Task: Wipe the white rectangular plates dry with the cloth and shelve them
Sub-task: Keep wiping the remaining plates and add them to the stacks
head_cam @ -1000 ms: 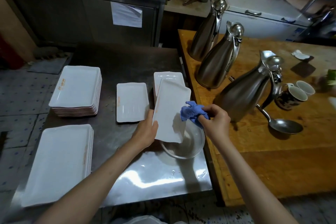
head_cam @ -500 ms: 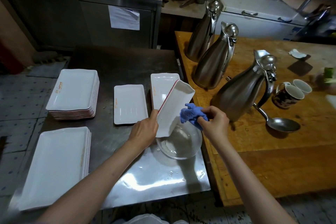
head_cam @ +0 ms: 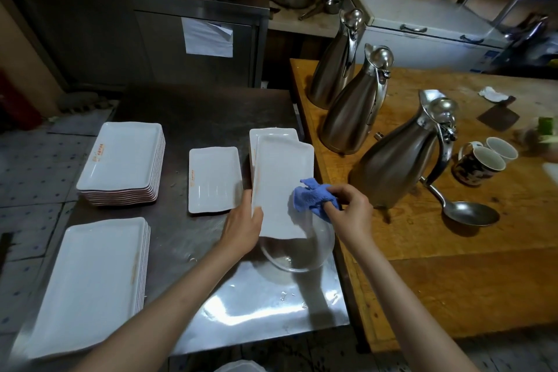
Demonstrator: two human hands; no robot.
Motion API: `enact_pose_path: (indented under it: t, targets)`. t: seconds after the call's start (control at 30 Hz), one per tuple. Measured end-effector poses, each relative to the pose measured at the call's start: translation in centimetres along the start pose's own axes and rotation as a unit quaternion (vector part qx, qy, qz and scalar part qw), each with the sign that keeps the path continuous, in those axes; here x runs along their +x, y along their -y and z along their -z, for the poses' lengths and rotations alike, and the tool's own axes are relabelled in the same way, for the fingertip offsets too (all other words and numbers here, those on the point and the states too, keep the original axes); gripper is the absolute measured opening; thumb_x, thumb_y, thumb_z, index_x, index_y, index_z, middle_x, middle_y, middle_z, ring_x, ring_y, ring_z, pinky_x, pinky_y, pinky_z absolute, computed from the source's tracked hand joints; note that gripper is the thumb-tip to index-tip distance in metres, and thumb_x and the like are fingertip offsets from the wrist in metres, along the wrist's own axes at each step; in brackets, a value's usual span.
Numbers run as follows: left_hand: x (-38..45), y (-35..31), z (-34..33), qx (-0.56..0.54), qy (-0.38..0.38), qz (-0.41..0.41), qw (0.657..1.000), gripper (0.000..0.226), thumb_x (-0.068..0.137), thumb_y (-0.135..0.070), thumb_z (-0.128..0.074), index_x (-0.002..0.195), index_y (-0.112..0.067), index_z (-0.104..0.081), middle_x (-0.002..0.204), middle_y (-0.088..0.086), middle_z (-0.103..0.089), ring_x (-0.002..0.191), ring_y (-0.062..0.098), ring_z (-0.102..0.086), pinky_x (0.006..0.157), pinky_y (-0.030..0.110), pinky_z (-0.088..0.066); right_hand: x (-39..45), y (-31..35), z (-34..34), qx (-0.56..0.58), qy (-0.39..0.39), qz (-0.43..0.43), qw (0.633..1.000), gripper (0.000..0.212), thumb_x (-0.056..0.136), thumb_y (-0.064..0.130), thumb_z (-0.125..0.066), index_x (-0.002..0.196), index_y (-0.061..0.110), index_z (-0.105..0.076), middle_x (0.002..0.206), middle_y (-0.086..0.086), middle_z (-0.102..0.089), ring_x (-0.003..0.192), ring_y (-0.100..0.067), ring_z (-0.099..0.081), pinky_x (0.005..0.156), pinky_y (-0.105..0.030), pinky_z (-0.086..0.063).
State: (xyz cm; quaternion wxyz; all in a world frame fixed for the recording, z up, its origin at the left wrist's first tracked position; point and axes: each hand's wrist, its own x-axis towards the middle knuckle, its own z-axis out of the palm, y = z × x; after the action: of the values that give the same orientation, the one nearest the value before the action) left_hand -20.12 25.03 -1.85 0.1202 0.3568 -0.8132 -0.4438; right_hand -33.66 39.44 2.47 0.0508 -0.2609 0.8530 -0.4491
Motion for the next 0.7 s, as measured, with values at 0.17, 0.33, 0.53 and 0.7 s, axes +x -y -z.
enact_pose_path:
  t: [0.17, 0.33, 0.53, 0.7]
  targets:
    - [0.3, 0.3, -0.4, -0.065, 0.000, 0.056, 0.996, 0.031, 0.097, -0.017, -0.042, 0.126, -0.006, -0.051, 0.124, 0.014, -0.060, 0.109, 0.032, -0.056, 0.092, 0.037, -0.046, -0.7, 0.3, -1.1, -0.014, 0.032, 0.031, 0.999, 0.030, 0.080, -0.004, -0.065, 0.105, 0.012, -0.067, 0.094, 0.009, -0.061, 0.081, 0.002, -0.056, 0.070, 0.000, -0.041]
    - [0.4, 0.1, -0.3, -0.110, 0.000, 0.065, 0.992, 0.033, 0.099, -0.018, -0.041, 0.128, -0.009, -0.053, 0.124, 0.008, -0.060, 0.101, 0.020, -0.053, 0.089, 0.030, -0.043, -1.9, 0.0, -2.3, -0.083, 0.092, 0.127, 0.984, 0.028, 0.075, -0.004, -0.065, 0.099, 0.008, -0.071, 0.094, -0.005, -0.070, 0.088, -0.017, -0.059, 0.076, -0.013, -0.041]
    - [0.1, 0.0, 0.0, -0.159, -0.019, 0.068, 0.985, 0.034, 0.100, -0.020, -0.041, 0.131, -0.014, -0.052, 0.115, -0.005, -0.057, 0.110, 0.021, -0.056, 0.100, 0.038, -0.045, -3.8, -0.6, -2.9, -0.128, 0.114, 0.156, 0.973, 0.039, 0.084, 0.046, -0.052, 0.106, 0.020, -0.072, 0.118, 0.000, -0.054, 0.110, -0.007, -0.038, 0.089, -0.008, -0.025]
    - [-0.5, 0.4, -0.1, -0.152, -0.025, 0.048, 0.987, 0.033, 0.101, -0.018, -0.040, 0.131, -0.012, -0.051, 0.118, -0.004, -0.056, 0.107, 0.015, -0.052, 0.094, 0.027, -0.039, -3.4, -1.1, -3.1, -0.141, 0.102, 0.157, 0.972, 0.016, 0.080, 0.021, -0.071, 0.094, 0.016, -0.075, 0.109, -0.011, -0.058, 0.106, -0.028, -0.048, 0.083, -0.016, -0.029]
